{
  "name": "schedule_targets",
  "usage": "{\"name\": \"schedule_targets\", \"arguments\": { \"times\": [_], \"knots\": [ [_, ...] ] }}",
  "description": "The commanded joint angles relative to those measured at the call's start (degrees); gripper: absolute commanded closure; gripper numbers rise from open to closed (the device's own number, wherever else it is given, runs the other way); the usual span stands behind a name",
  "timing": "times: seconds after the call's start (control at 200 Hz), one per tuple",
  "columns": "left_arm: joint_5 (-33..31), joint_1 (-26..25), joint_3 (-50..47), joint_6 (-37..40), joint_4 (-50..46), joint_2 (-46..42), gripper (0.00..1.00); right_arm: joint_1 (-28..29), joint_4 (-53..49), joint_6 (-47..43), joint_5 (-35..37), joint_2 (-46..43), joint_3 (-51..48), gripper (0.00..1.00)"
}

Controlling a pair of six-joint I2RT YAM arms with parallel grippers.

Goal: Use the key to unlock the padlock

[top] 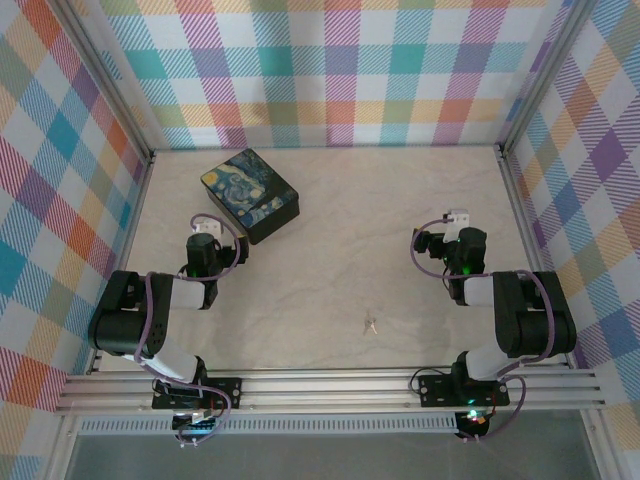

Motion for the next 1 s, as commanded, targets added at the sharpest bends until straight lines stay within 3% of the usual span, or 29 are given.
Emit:
{"name": "schedule_targets", "arguments": {
  "times": [0.0, 0.31, 0.405, 0.58, 0.785, 0.995],
  "knots": [
    [0.9, 0.6, 1.0, 0.3, 1.8, -0.1, 0.00, -0.1, -0.1, 0.2, -0.1, 0.0, 0.3, 0.00],
    [-0.1, 0.7, 1.7, -0.3, -0.2, -0.9, 0.00, -0.1, -0.3, -0.7, -2.7, -0.4, 0.6, 0.00],
    [-4.2, 1.7, 5.5, -3.3, -9.7, -4.5, 0.00, 1.0, -8.7, -1.4, -1.1, -5.8, 2.3, 0.00],
    [-6.3, 3.7, 7.9, -6.6, -16.9, -8.9, 0.00, 2.1, -28.1, 0.1, -0.6, -12.3, 8.0, 0.01],
    [1.1, 6.5, 19.3, -17.1, -31.4, -9.9, 0.00, 3.5, -41.4, 1.6, -3.5, -16.8, 13.7, 0.01],
    [5.8, 5.3, 35.8, -25.5, -50.6, -3.0, 0.00, 5.0, -52.7, 6.1, -5.7, -17.5, 20.2, 0.07]
  ]
}}
